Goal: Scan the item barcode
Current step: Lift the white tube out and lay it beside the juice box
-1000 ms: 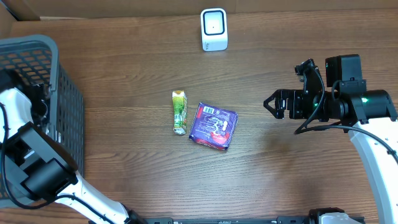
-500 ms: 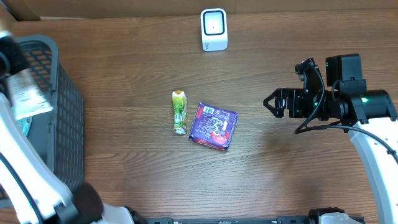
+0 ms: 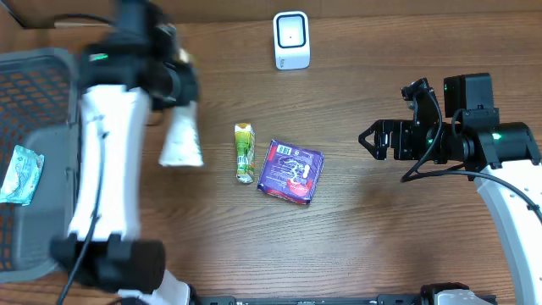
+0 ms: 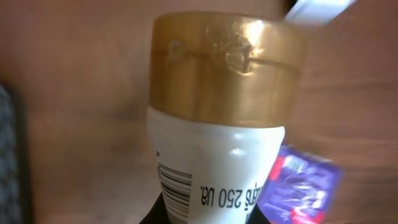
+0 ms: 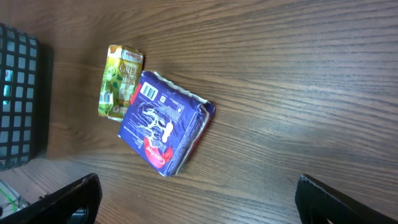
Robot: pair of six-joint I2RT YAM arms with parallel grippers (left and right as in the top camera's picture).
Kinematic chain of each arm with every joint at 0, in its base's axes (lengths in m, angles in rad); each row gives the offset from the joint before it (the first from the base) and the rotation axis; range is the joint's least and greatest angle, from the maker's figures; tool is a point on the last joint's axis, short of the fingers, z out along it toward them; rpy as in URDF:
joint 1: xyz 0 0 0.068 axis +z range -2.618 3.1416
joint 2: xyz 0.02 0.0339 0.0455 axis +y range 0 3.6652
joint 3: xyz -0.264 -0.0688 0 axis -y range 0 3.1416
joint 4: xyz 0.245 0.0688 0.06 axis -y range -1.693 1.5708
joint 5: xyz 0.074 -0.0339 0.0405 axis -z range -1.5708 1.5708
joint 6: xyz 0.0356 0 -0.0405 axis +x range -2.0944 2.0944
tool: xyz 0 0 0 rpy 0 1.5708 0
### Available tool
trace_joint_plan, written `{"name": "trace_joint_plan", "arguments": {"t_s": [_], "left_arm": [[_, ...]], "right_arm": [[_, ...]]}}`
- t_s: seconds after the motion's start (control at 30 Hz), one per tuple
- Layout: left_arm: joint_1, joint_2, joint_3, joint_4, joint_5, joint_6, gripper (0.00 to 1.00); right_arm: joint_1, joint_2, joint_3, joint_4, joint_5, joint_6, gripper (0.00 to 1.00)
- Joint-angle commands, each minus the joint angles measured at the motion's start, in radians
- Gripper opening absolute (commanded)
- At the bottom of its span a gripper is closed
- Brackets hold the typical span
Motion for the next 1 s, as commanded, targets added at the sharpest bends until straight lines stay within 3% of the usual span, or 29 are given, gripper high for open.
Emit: {"name": "trace_joint_plan", "arguments": {"t_s": [0.0,0.4,0.67,0.8,0.9,0.97], "left_arm": [[-0.066,0.039,-0.106,0.051,-0.163,-0.123,0.04],[-0.146,0.276,-0.371,0.358,-0.148,-0.141,0.04],[-0.192,0.369,-0.375,0.483,0.134,-0.142,0.04],[-0.251,0.369,-0.368,0.506,0.103,-0.142,0.04],[-0.268,0.369,-0.351,0.484,0.08,-0.141,0.21],[-0.267,0.369,-0.334,0.456,0.082,-0.142,0.5]], "right_arm": [[0.004,-0.003,0.024,0.002,0.006,-0.004,1.0],[0.004,-0.003,0.024,0.005,0.006,-0.004,1.0],[0.004,-0.003,0.024,0.013,0.006,-0.004,1.0],[0.004,-0.003,0.024,0.015,0.006,-0.004,1.0],[0.004,-0.003,0.024,0.016,0.006,-0.004,1.0],[0.004,-0.003,0.024,0.016,0.006,-0.004,1.0]]}}
